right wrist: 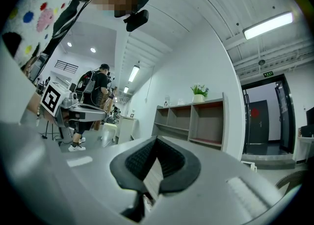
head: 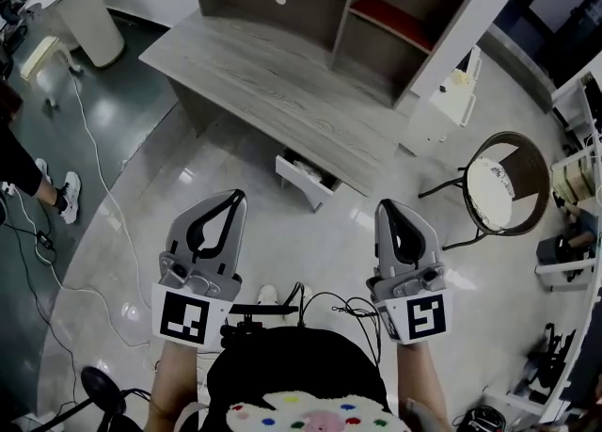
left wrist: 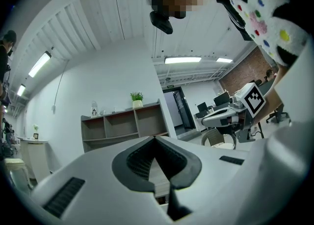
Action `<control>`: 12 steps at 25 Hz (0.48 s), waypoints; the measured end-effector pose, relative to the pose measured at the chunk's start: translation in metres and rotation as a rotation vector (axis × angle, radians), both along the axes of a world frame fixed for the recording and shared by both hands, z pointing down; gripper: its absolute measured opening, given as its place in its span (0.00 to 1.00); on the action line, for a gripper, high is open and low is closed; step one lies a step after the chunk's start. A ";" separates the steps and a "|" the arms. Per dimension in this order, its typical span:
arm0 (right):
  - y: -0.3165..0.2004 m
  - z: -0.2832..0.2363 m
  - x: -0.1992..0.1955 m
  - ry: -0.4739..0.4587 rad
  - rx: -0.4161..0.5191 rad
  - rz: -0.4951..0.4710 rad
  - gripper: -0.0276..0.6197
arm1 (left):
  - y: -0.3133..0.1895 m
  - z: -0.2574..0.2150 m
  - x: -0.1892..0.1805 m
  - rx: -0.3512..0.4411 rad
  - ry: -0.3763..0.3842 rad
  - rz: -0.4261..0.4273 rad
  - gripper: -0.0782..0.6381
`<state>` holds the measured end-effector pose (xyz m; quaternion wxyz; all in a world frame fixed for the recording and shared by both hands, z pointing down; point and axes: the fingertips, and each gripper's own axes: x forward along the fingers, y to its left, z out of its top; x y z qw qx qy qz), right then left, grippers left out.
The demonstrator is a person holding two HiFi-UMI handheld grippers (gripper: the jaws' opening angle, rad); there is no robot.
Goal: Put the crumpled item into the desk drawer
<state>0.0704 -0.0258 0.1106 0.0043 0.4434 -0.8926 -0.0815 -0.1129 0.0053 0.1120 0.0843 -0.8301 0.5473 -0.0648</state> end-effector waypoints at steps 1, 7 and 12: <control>0.001 0.000 0.000 -0.001 0.000 0.001 0.06 | 0.001 0.001 -0.001 -0.001 -0.001 0.000 0.12; 0.007 0.004 -0.003 0.008 -0.006 -0.005 0.06 | 0.006 0.002 -0.002 -0.007 0.003 -0.002 0.12; 0.009 0.005 -0.004 0.014 -0.008 -0.007 0.06 | 0.008 0.005 -0.001 -0.010 0.001 0.006 0.12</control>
